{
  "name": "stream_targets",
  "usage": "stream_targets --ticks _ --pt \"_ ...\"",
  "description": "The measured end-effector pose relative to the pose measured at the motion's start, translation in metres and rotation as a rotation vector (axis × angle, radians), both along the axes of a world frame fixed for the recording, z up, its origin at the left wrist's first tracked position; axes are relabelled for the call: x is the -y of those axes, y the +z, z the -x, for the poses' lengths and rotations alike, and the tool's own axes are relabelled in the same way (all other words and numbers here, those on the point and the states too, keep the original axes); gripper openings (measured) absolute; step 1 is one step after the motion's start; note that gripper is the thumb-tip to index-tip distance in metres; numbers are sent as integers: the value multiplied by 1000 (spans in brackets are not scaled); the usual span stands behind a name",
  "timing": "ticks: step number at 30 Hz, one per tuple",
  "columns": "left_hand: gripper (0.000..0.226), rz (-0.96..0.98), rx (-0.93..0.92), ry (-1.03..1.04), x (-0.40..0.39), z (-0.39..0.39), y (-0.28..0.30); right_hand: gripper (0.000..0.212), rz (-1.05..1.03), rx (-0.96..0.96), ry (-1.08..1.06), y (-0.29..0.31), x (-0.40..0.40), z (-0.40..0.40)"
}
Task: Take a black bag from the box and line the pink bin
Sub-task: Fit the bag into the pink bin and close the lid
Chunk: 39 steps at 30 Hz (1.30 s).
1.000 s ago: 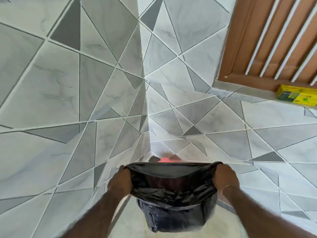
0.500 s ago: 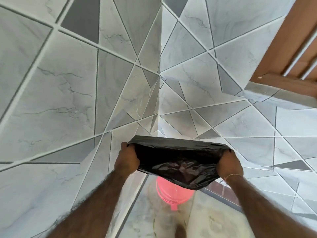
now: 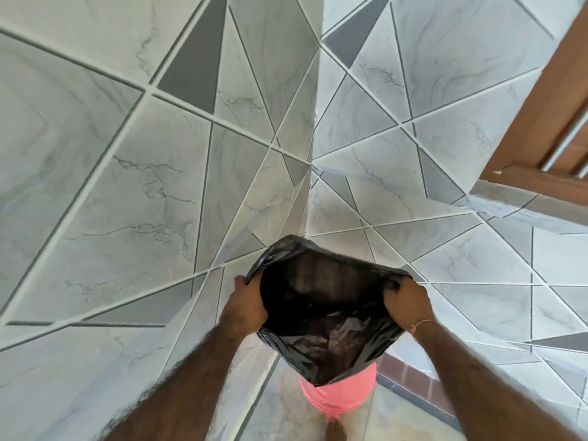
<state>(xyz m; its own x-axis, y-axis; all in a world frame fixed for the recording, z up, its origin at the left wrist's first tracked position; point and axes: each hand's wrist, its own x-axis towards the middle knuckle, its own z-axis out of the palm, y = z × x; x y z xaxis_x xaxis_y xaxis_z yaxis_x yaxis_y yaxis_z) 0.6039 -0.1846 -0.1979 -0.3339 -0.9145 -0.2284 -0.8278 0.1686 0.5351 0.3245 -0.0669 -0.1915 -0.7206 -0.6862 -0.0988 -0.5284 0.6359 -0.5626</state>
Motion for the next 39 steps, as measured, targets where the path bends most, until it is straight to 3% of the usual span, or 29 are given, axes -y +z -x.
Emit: stream_targets --ticks 9,16,22,29,32,35,39 --pt "68 -35 125 -110 7 7 7 54 -185 161 238 10 3 1" --pt "58 -95 171 -146 15 21 -12 68 -152 258 309 -11 12 9" --pt "56 -145 146 -130 13 40 -47 57 -155 261 148 -36 17 18" --pt "50 -286 77 -75 5 84 -116 55 -233 328 8 -112 18 39" --pt "63 -272 106 -107 5 104 -149 48 -211 340 -45 -149 21 48" --pt "40 -267 -27 -137 2 129 -174 38 -130 375 -140 -181 25 61" --pt "50 -214 -83 -22 9 154 -225 39 -121 378 -264 -232 23 91"
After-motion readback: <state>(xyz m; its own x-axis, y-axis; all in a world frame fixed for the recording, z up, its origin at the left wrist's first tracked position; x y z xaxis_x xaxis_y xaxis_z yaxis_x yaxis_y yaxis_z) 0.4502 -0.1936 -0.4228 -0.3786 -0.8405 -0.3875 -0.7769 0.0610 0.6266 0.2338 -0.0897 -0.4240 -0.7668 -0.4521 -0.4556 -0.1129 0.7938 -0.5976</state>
